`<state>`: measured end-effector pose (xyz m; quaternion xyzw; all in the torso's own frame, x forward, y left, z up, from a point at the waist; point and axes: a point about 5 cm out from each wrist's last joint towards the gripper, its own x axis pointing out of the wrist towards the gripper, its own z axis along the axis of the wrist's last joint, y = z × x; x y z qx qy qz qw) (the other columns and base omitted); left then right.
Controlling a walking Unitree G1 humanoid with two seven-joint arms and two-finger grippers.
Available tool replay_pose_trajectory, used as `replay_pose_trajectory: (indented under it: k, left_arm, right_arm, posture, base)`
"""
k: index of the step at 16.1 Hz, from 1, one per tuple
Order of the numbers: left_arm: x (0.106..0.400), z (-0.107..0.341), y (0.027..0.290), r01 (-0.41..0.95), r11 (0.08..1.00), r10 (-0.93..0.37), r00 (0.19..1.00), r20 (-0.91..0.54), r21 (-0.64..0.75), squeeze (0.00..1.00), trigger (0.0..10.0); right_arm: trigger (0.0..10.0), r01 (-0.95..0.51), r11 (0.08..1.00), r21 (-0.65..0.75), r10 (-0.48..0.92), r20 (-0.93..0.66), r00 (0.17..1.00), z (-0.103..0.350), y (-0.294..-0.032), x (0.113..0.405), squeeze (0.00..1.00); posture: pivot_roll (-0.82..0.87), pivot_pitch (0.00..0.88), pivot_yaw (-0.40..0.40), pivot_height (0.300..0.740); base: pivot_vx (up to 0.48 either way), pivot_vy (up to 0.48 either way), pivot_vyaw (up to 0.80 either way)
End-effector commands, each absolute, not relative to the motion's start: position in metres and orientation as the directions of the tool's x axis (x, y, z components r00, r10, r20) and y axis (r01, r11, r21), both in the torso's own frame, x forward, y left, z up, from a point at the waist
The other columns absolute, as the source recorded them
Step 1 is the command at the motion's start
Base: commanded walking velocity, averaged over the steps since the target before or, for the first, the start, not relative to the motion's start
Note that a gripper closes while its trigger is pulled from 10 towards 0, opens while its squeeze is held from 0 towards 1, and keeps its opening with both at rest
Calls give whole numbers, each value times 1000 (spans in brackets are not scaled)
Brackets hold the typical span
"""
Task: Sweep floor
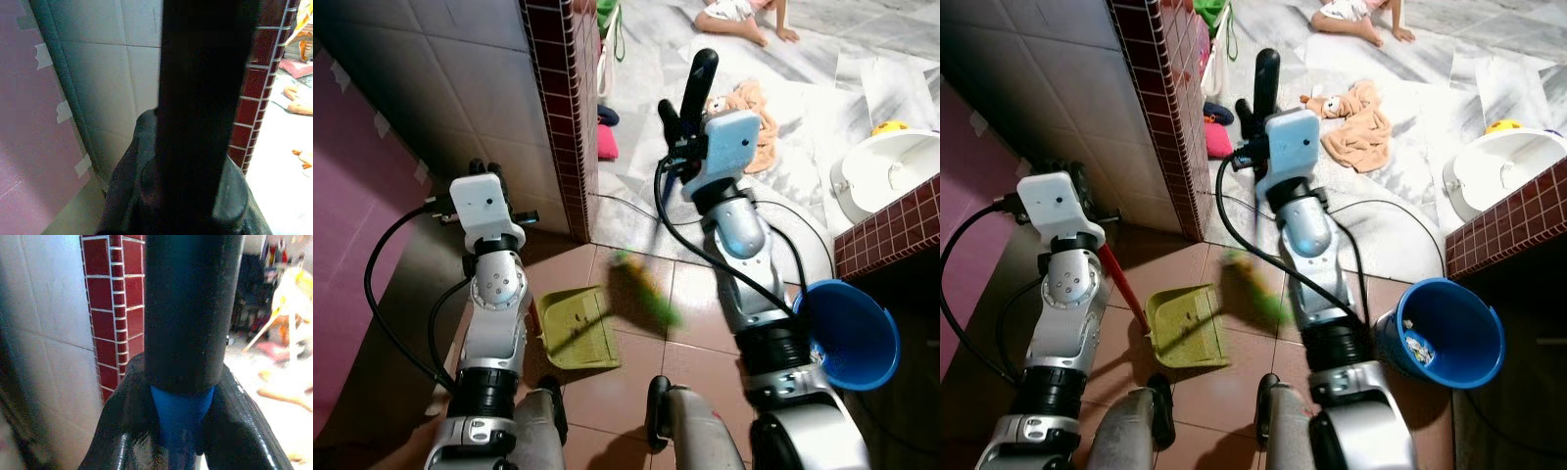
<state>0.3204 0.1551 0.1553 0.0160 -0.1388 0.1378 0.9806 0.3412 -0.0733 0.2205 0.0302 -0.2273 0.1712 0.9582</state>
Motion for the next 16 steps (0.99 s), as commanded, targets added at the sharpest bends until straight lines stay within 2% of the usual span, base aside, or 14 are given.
replay_pose_trajectory:
  k: [1,6,11,16]
  left_arm:
    - [319,144,153,-283,959,270,935,232,24,0,10000]
    - [323,145,152,-278,960,267,935,233,16,0,10000]
    - [321,150,149,-274,962,266,934,241,1,0,10000]
    - [321,167,146,-239,970,211,922,326,49,0,10000]
  right_arm:
    - [10000,-378,926,21,326,461,825,227,-71,341,0]
    - [10000,-468,876,-117,471,413,780,214,-77,329,0]
    - [10000,-424,895,-141,444,379,812,208,-90,333,0]
    - [10000,-392,908,-147,418,351,838,201,-93,335,0]
  posture:
    - [-48,312,-32,740]
    - [-59,301,-34,740]
    - [-56,281,-37,740]
    - [-35,244,-42,740]
  base:
    - [0,0,0]
    - [0,0,0]
    - [0,0,0]
    - [0,0,0]
